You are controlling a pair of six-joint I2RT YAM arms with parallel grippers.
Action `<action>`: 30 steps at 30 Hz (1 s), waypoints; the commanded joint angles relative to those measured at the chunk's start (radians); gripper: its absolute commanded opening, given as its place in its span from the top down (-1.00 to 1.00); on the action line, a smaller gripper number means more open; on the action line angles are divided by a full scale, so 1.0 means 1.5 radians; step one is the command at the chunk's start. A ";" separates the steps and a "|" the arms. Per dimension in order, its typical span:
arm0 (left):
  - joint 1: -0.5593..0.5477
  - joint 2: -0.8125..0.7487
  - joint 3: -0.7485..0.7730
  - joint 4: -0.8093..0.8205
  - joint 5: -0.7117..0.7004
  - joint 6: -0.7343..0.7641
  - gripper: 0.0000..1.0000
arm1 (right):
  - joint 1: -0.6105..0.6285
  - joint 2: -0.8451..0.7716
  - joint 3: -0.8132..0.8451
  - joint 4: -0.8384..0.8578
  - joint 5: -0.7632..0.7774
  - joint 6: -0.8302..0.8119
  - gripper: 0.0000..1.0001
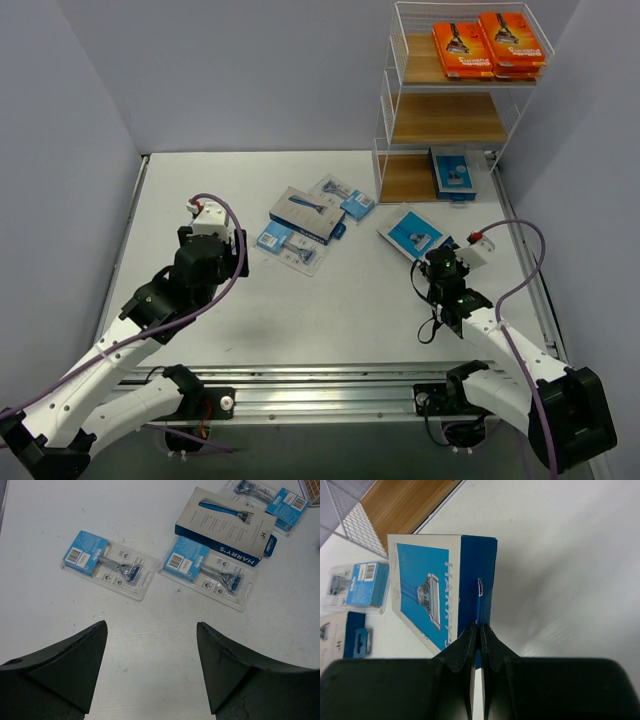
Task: Place and organize the shaving razors onto the shelf
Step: Place the shaving razor onto shelf
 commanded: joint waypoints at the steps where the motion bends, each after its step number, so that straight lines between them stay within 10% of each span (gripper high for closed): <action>1: 0.003 -0.005 0.009 0.009 0.015 -0.006 -0.62 | -0.045 0.032 0.049 0.070 -0.038 -0.097 1.00; 30: 0.001 0.026 0.008 0.007 0.020 -0.004 -0.62 | -0.297 0.360 0.242 0.154 -0.330 -0.142 1.00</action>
